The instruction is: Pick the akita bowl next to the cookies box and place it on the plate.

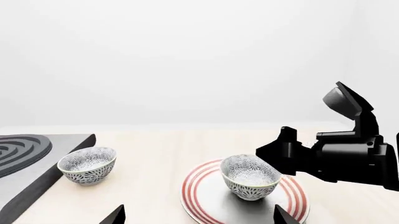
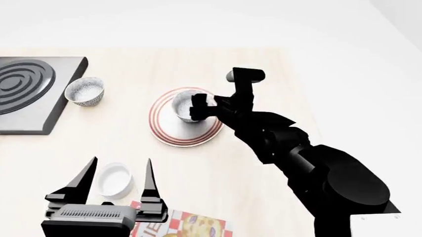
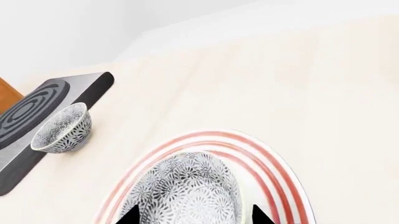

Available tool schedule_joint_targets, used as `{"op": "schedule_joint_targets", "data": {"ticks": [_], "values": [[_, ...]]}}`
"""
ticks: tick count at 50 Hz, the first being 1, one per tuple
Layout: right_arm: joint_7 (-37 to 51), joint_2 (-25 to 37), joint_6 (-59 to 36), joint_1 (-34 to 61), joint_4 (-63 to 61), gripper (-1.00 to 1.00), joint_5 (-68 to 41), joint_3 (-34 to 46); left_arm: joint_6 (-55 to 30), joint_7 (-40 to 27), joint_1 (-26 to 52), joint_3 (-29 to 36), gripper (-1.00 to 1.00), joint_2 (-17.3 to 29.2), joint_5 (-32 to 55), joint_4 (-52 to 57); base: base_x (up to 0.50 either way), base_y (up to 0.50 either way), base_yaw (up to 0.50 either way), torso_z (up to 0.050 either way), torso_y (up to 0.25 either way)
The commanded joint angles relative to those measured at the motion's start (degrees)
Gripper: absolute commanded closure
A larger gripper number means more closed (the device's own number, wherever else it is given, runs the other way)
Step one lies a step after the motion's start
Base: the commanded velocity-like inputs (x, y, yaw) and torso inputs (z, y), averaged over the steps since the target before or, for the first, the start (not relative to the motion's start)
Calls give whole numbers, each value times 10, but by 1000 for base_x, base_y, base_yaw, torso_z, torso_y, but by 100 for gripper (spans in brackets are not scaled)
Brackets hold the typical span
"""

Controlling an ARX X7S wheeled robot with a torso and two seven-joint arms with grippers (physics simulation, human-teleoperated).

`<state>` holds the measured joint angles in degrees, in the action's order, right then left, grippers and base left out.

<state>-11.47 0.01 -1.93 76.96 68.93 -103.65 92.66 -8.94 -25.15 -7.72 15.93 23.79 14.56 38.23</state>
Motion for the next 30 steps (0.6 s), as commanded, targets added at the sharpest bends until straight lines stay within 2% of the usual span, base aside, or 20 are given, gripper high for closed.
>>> {"op": "schedule_joint_targets", "data": {"ticks": [1,9,16,18,20,21,24,25,30], "values": [[-1,0,-1,-1,4,-100,4,-3,3,-1,0,0,-100,1,2,-1,0,0,0,0,0],[5,0,23,19,3,-100,7,-3,1,-4,-2,-3,-100,4,4,5,0,0,0,0,0],[6,2,23,72,12,-100,11,-6,9,-4,-3,-1,-100,4,1,4,0,0,0,0,0],[102,99,57,80,-160,-100,31,-2,11,-5,-4,-1,-100,4,1,4,0,0,0,0,0],[171,161,73,86,-277,-100,51,5,13,-4,-4,-1,-100,4,0,2,0,0,0,0,0],[210,223,81,88,-363,-100,41,-9,12,-5,-6,0,-100,5,0,7,0,0,0,0,0],[284,304,116,91,-497,-100,82,-3,17,-2,-5,1,-100,4,3,2,0,0,0,0,0],[323,354,144,88,-561,-100,109,-4,22,1,-3,4,-100,3,1,-6,0,0,0,0,0],[399,462,191,77,-695,-100,178,-3,25,5,1,9,-100,1,-1,-17,0,0,0,0,39]]}}
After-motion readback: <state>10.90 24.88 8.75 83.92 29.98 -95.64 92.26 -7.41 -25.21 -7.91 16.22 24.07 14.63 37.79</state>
